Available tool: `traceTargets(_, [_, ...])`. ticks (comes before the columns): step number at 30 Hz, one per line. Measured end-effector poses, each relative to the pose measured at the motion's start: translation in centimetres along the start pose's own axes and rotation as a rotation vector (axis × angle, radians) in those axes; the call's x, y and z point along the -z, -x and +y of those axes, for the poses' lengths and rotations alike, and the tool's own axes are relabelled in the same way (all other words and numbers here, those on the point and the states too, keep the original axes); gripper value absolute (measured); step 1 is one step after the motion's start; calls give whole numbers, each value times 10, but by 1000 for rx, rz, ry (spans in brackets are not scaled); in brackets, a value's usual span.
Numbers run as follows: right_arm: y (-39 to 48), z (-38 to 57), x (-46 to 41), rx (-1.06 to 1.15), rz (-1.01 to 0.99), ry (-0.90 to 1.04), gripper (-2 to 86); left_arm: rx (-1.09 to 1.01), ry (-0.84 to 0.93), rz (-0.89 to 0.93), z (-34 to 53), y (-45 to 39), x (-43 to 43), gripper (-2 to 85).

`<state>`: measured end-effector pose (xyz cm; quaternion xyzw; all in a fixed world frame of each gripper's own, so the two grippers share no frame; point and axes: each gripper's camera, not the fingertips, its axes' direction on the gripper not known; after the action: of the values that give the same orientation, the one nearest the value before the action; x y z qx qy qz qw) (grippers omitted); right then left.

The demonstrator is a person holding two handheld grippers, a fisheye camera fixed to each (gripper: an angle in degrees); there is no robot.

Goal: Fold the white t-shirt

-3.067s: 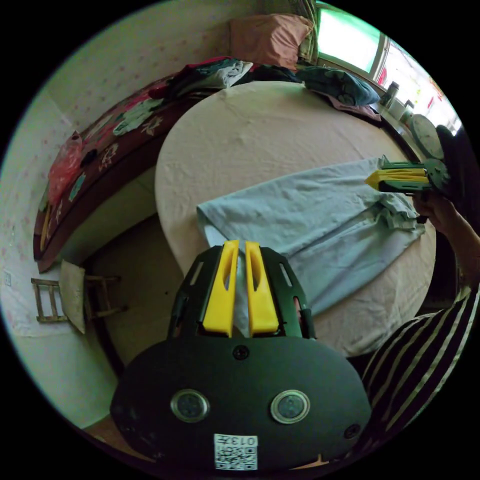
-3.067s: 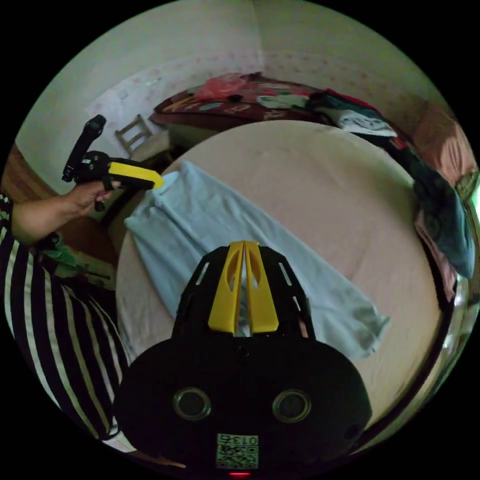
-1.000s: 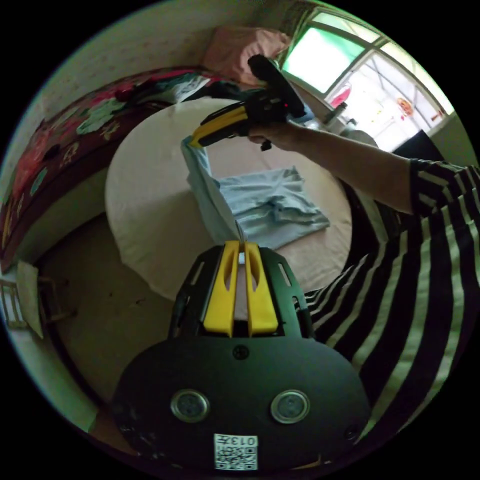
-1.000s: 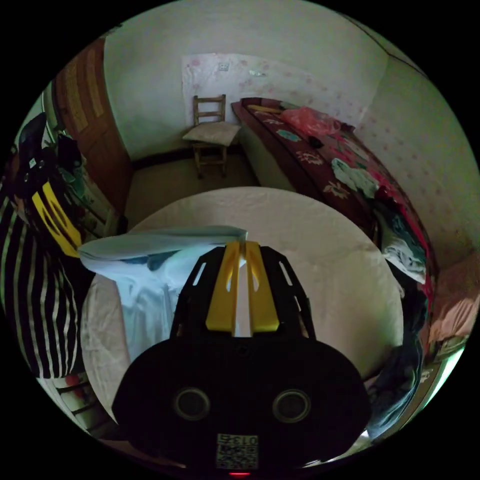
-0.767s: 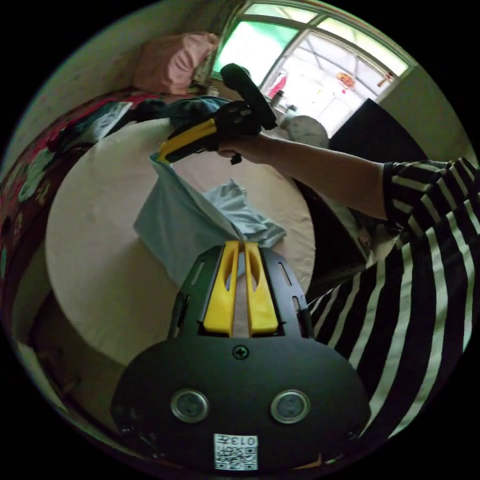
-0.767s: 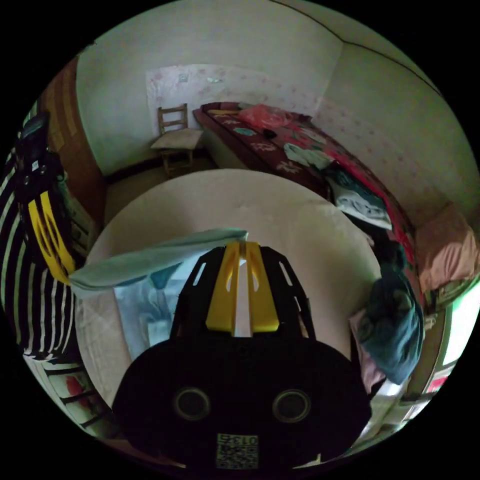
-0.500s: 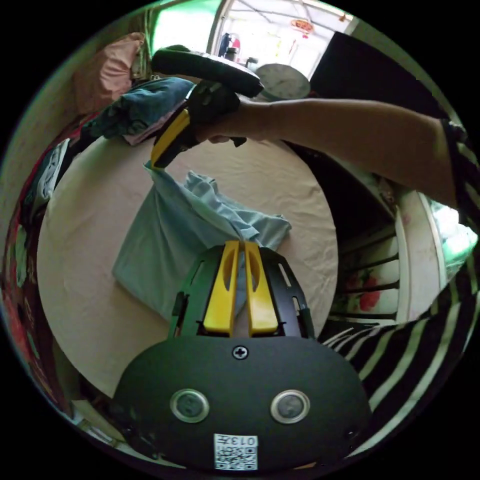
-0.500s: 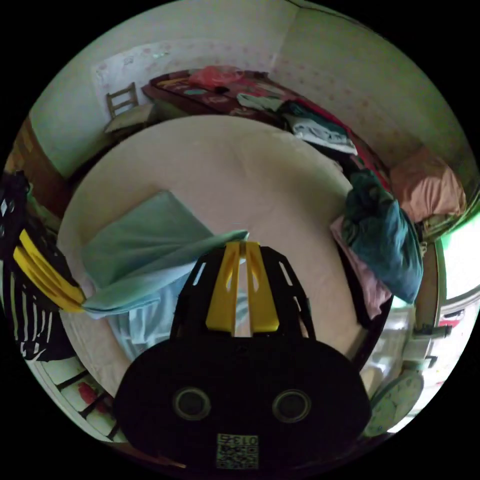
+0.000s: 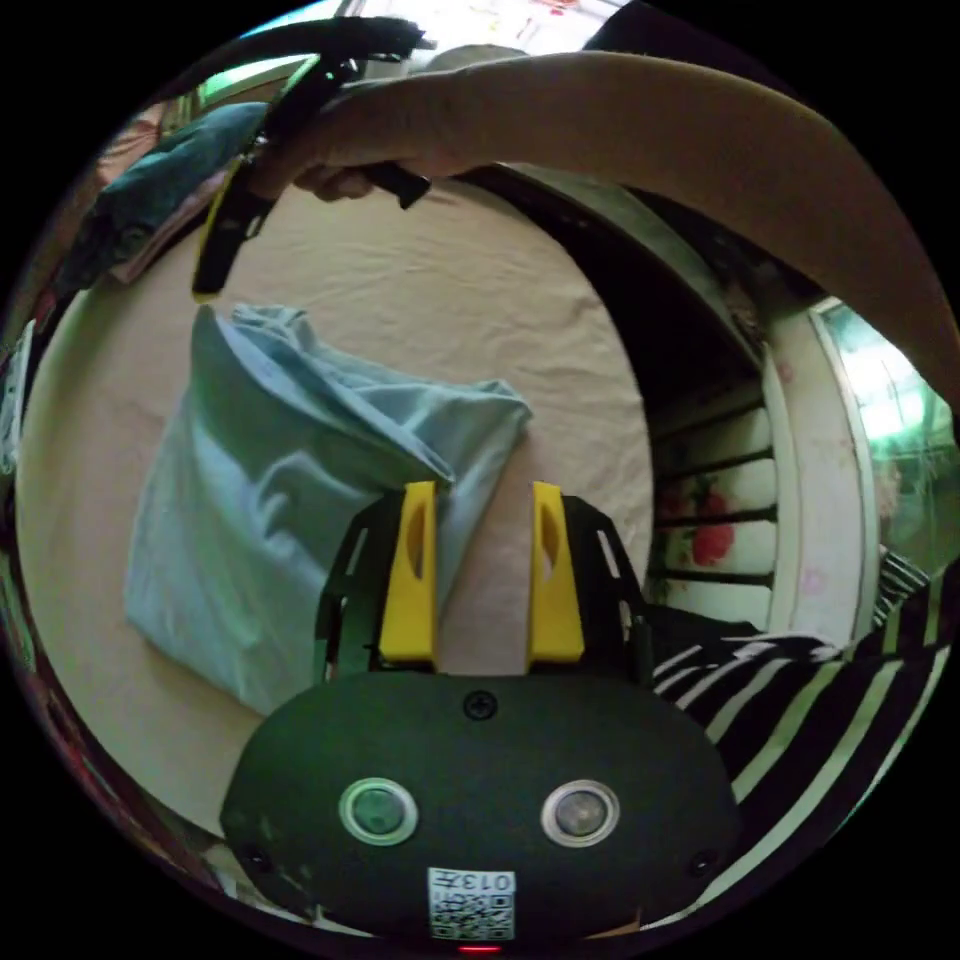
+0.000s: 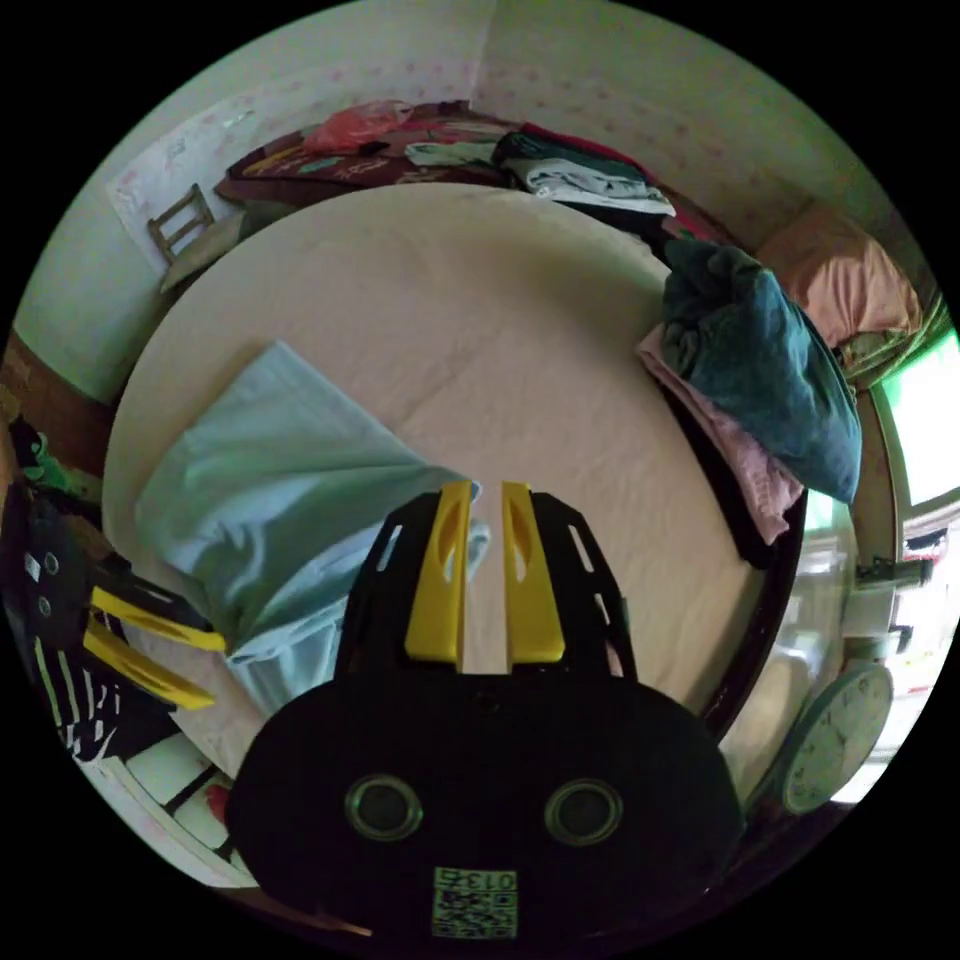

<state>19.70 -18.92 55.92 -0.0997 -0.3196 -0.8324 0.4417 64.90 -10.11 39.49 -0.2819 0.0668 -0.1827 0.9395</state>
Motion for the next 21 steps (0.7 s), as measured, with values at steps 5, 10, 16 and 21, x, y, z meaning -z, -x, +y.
traceTargets(5, [-31,47,25,-249,-86,-29,85,-203,-115,104,3,-34,42,164])
traceTargets(10, [9,83,26,-325,-212,-18,93,32,-198,-145,41,9,78,148])
traceTargets(16, [51,102,-1,-389,-266,55,95,281,-136,-211,59,76,83,140])
traceTargets(21, [58,98,-24,-349,-205,119,55,216,-39,-194,37,75,58,135])
